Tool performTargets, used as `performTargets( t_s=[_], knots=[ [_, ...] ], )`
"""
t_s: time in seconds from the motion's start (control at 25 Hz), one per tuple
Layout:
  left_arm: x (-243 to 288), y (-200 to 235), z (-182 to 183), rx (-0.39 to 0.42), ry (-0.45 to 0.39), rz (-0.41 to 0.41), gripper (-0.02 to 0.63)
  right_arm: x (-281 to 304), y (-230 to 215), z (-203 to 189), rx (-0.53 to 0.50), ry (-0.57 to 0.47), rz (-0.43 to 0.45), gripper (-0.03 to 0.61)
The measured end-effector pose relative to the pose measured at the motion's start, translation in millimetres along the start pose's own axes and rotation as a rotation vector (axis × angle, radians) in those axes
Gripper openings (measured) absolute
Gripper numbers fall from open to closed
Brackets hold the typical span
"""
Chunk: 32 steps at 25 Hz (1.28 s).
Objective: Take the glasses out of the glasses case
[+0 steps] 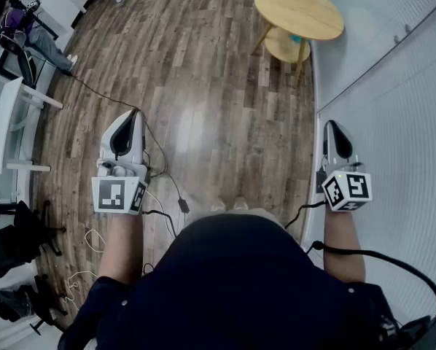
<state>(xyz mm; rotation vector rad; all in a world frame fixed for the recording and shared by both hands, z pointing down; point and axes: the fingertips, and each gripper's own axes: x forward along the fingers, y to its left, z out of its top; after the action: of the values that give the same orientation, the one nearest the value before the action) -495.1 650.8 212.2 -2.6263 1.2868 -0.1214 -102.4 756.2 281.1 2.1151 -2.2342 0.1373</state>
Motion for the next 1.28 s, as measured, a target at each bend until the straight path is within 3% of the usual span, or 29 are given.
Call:
performTargets(
  t_s=[0.32, 0.56, 0.72, 1.0, 1.28],
  knots=[
    [7.8, -36.9, -11.1, -0.006, -0.003, -0.025, 0.004, 14.5, -9.7, -16.1, -0.022, 0.013, 0.050, 0.009],
    [49.8, -1.4, -35.1, -0.012, 0.025, -0.014, 0.003, 55.9, -7.8, -24.2, 0.042, 0.030, 0.115, 0.009],
    [113.5, 26.4, -37.4, 0.003, -0.008, -0.002, 0.004, 102.1, -26.5, -28.0, 0.065, 0.043, 0.103, 0.009],
    [237.7, 69.7, -41.1, 0.022, -0.036, -0.074, 0.004, 209.9, -49.2, -7.5, 0.047, 0.065, 0.080, 0.009],
    [373.4, 127.6, -50.2, 0.054, -0.055, -0.138, 0.003, 334.6, -86.6, 2.1, 0.052, 0.067, -0.001, 0.009]
  ],
)
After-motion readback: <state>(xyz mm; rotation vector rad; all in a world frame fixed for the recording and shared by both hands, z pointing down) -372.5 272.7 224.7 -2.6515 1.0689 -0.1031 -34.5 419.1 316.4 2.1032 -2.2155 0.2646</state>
